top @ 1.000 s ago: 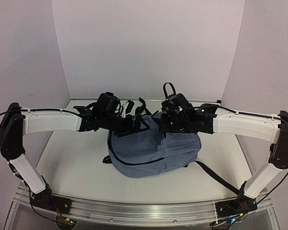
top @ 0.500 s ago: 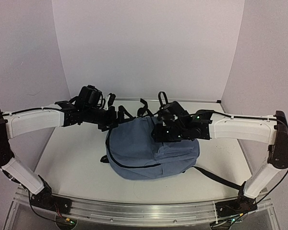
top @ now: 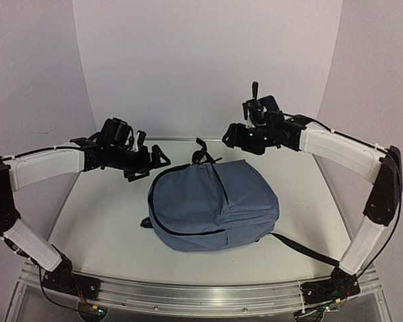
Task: Pack the student bag
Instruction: Zip the student bag at the center of the board.
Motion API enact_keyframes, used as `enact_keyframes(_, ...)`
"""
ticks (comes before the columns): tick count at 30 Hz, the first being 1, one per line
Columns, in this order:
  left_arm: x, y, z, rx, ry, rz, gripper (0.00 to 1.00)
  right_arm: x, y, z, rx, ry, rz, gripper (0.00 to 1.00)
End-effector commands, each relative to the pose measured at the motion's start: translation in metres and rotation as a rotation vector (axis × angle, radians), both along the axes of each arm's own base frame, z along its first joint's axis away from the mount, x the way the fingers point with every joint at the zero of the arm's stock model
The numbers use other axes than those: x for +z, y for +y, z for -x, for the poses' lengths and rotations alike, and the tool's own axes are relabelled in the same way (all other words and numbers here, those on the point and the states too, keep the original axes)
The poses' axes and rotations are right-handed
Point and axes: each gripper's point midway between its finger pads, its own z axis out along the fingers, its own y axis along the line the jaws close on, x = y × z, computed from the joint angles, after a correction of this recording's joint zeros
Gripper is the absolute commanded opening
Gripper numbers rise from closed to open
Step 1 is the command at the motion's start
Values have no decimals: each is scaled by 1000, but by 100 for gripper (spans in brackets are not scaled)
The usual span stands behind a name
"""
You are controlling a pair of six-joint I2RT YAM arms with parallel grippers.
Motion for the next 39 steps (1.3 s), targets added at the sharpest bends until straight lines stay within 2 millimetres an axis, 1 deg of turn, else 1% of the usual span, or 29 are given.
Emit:
enact_keyframes(1,-10,25,-1,34,23,-39,100,-20,18,-21,124,56,-18,71)
enact_keyframes(4,-18,27,-1,28,47,-17,100,-28,26,-34,155,79,-48,70)
enact_keyframes(6,-23,25,0,21,60,-7,100,-35,32,-37,178,104,-73,68)
enact_keyframes(9,-37,22,0,11,89,-3,100,-48,43,-37,212,144,-111,66)
enact_keyframes(11,-46,19,0,1,117,2,100,-57,50,-34,236,171,-134,64)
enact_keyframes(13,-50,16,0,-4,129,13,100,-64,54,-33,247,188,-150,61)
enact_keyframes(16,-52,14,-1,-6,129,23,100,-66,59,-31,264,198,-186,59)
enact_keyframes(21,-63,12,-2,-18,132,18,99,-72,67,-31,273,211,-235,50)
enact_keyframes(23,-64,9,-3,-27,127,30,92,-74,69,-33,274,212,-242,46)
enact_keyframes(27,-67,8,-6,-25,127,30,74,-78,71,-34,277,218,-246,37)
enact_keyframes(34,-77,10,-6,-20,144,5,57,-88,70,-38,264,217,-225,34)
enact_keyframes(37,-76,9,-5,-31,137,12,53,-93,70,-39,265,221,-218,27)
enact_keyframes(39,-76,8,-6,-36,131,17,47,-91,70,-40,266,215,-219,16)
